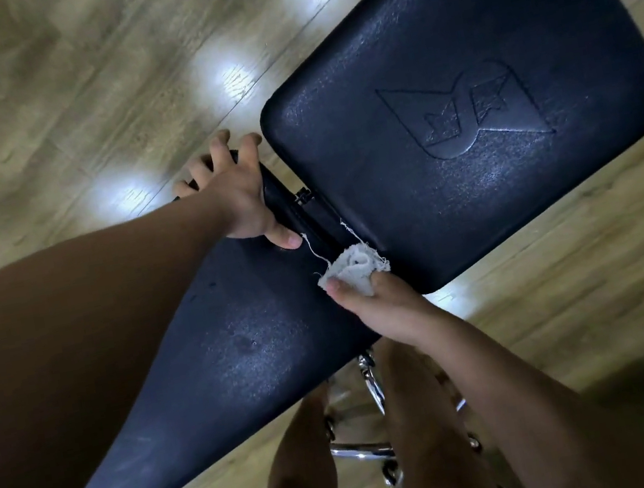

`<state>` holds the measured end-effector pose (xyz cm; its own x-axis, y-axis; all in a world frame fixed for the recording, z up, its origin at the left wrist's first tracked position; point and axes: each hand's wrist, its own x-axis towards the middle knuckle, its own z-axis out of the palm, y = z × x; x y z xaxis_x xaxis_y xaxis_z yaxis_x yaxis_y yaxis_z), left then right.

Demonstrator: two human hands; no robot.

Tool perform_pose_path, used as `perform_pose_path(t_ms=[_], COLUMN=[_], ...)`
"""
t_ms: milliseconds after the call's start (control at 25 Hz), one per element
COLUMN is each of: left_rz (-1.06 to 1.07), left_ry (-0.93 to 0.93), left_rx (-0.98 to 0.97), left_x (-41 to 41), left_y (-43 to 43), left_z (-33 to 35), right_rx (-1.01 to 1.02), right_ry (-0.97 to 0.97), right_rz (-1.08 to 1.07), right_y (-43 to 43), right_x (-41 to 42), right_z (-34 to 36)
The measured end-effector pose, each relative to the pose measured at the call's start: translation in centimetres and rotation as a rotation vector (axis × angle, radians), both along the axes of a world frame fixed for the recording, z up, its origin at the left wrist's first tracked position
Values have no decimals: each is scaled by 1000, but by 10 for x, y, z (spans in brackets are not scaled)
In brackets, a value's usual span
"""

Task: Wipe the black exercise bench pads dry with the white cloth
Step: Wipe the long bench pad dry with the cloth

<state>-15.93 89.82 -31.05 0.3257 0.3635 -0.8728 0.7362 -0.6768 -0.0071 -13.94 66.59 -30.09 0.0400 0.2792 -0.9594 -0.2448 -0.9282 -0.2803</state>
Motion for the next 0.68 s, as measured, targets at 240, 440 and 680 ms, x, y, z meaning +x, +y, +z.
perform_pose_path(t_ms=[240, 440, 680], left_rz=[-4, -1, 13], left_ry=[-39, -67, -121], left_rx=[-15, -14, -31], left_x=[-3, -4, -8], left_y=[3, 3, 2], left_z=[3, 1, 0], right_rx=[71, -17, -243], right_ry=[-178, -483, -462], right_rz=[-247, -385, -190], right_y=[-8, -25, -134], right_x=[-21, -52, -131], right_z=[-9, -6, 51])
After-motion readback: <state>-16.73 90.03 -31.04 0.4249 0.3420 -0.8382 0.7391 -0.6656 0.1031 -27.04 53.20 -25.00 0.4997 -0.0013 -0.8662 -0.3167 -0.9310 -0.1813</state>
